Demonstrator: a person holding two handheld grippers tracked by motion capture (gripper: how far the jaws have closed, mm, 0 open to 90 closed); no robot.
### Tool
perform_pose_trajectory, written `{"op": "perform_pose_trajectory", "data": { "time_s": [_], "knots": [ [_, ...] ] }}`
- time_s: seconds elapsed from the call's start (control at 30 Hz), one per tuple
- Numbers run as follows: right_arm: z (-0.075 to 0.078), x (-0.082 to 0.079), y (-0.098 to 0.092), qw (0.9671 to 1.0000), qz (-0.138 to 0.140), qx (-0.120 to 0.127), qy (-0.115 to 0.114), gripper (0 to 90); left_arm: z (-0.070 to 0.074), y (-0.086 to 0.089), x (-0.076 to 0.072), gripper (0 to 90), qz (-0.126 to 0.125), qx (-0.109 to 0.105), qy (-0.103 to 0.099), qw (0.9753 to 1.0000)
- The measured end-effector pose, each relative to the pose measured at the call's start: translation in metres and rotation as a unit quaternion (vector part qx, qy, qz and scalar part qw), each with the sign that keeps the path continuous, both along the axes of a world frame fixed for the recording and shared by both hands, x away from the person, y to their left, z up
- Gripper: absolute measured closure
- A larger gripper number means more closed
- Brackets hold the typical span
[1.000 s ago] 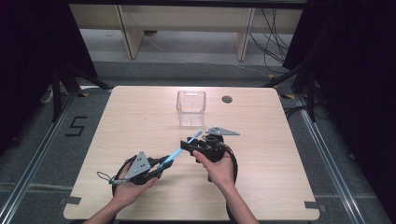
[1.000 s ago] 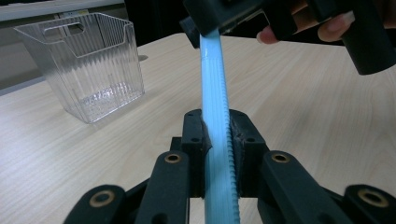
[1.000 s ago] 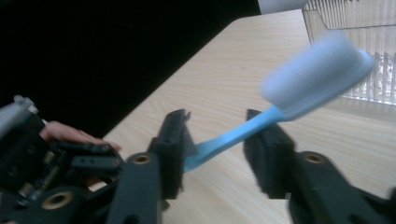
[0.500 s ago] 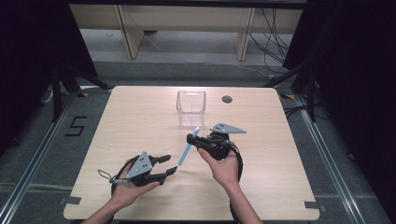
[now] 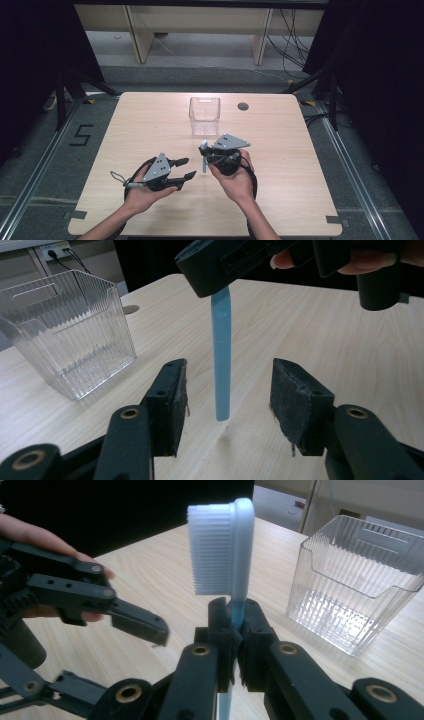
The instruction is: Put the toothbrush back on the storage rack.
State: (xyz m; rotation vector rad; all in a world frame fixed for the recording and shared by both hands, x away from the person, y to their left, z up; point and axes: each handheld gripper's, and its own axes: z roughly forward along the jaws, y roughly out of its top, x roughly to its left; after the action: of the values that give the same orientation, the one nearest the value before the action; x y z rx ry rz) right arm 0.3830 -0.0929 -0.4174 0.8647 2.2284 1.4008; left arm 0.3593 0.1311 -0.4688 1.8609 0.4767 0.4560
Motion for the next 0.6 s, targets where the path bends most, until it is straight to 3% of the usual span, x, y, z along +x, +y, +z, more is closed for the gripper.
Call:
{"op": "perform_pose_trajectory", "data": {
  "time_s": [0.17, 0.27, 0.33, 0.37, 0.6],
  "knots": [
    [-0.001, -0.003, 0.006, 0.9999, -0.007, 0.01, 0.012, 86.2, 0.002, -0.011, 0.006, 51.1, 0.003, 0.005, 0.004, 1.0],
    [-0.001, -0.001, 0.008, 1.0, 0.001, 0.001, 0.002, 86.2, 0.003, -0.016, 0.008, 52.7, 0.005, 0.012, 0.002, 0.9999],
    [0.0, -0.003, 0.009, 0.9999, -0.004, 0.002, 0.012, 86.2, 0.003, -0.019, 0.01, 54.5, 0.008, 0.012, 0.002, 0.9999],
    [0.0, -0.001, 0.009, 1.0, 0.002, -0.001, 0.001, 86.2, 0.003, -0.02, 0.011, 56.2, 0.011, 0.012, 0.001, 0.9999],
    [0.001, -0.002, 0.011, 1.0, 0.0, 0.006, 0.004, 86.2, 0.003, -0.024, 0.014, 67.4, 0.021, -0.003, 0.0, 0.9998]
  ]
}}
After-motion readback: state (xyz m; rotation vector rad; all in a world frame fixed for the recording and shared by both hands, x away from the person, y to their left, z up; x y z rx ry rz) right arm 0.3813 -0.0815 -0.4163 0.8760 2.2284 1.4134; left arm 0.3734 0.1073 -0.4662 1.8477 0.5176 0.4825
